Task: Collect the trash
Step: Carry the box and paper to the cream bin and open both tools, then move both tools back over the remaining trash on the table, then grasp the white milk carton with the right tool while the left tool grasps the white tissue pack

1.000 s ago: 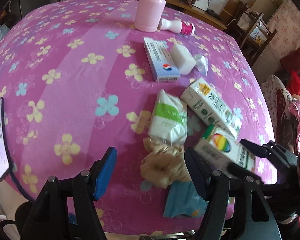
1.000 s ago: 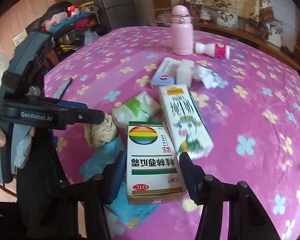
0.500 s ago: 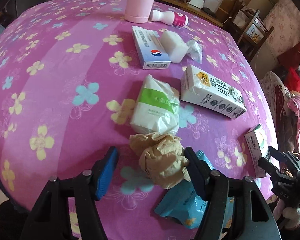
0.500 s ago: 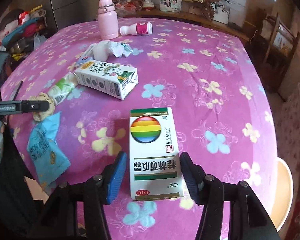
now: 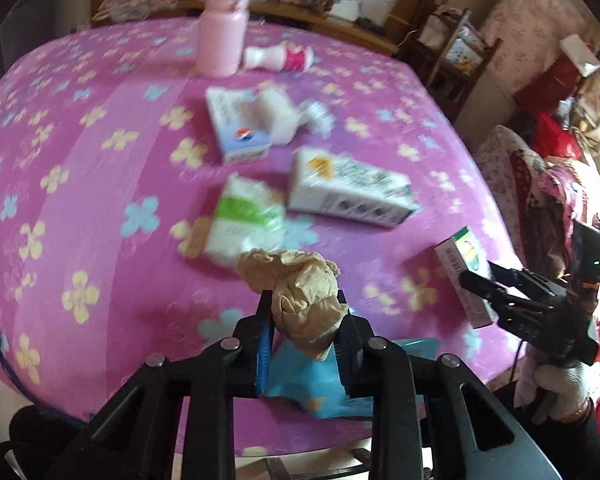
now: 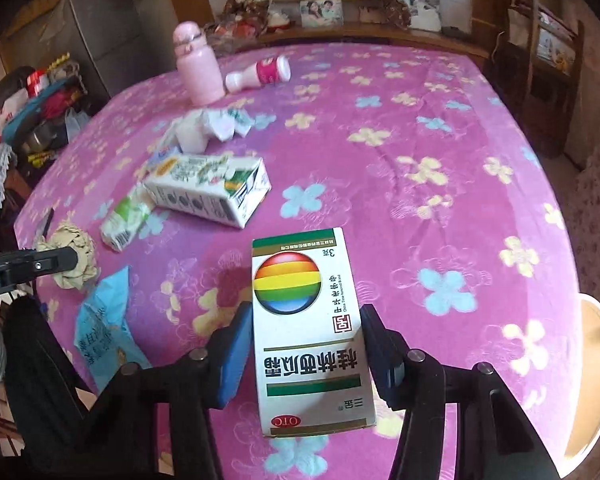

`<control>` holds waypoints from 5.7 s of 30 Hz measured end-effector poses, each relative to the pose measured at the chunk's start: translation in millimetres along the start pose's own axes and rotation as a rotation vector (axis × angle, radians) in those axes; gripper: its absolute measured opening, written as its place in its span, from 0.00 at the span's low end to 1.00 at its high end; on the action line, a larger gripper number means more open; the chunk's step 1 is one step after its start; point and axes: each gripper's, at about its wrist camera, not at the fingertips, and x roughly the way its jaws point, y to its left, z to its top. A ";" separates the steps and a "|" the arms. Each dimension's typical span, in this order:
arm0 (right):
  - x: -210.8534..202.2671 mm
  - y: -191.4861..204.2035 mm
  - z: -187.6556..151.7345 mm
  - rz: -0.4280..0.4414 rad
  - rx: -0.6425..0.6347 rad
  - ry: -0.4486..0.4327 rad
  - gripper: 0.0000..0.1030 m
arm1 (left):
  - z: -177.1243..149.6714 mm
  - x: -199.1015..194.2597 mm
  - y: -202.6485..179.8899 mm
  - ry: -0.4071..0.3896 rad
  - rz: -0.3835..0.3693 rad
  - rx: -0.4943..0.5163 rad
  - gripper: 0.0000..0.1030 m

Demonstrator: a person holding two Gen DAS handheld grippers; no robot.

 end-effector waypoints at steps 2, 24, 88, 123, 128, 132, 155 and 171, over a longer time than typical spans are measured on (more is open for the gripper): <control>-8.2 -5.7 -0.4 -0.011 0.010 -0.019 0.54 | 5.6 -2.7 -14.2 -0.014 -0.020 0.021 0.27; -106.3 -164.8 -35.7 -0.256 0.262 -0.123 0.54 | 14.6 51.6 -225.2 0.006 -0.112 0.342 0.27; -130.1 -271.7 -83.9 -0.320 0.552 -0.158 0.67 | -31.9 86.5 -325.5 0.054 -0.229 0.408 0.62; -57.8 -84.9 -36.6 0.000 0.189 -0.051 0.67 | -102.2 26.2 -46.8 0.156 0.131 0.128 0.67; -51.6 -73.8 -24.5 0.027 0.190 -0.051 0.67 | -74.4 35.4 -45.0 0.119 0.140 0.142 0.67; -45.5 -66.7 -15.5 0.039 0.183 -0.050 0.67 | -43.1 51.1 -46.3 0.076 0.104 0.149 0.67; 20.8 10.6 29.2 0.178 0.097 0.040 0.67 | 31.9 41.8 28.0 -0.047 0.123 0.039 0.74; 70.2 81.1 112.1 0.098 -0.284 0.049 0.73 | 36.3 83.9 37.2 -0.001 0.146 0.027 0.74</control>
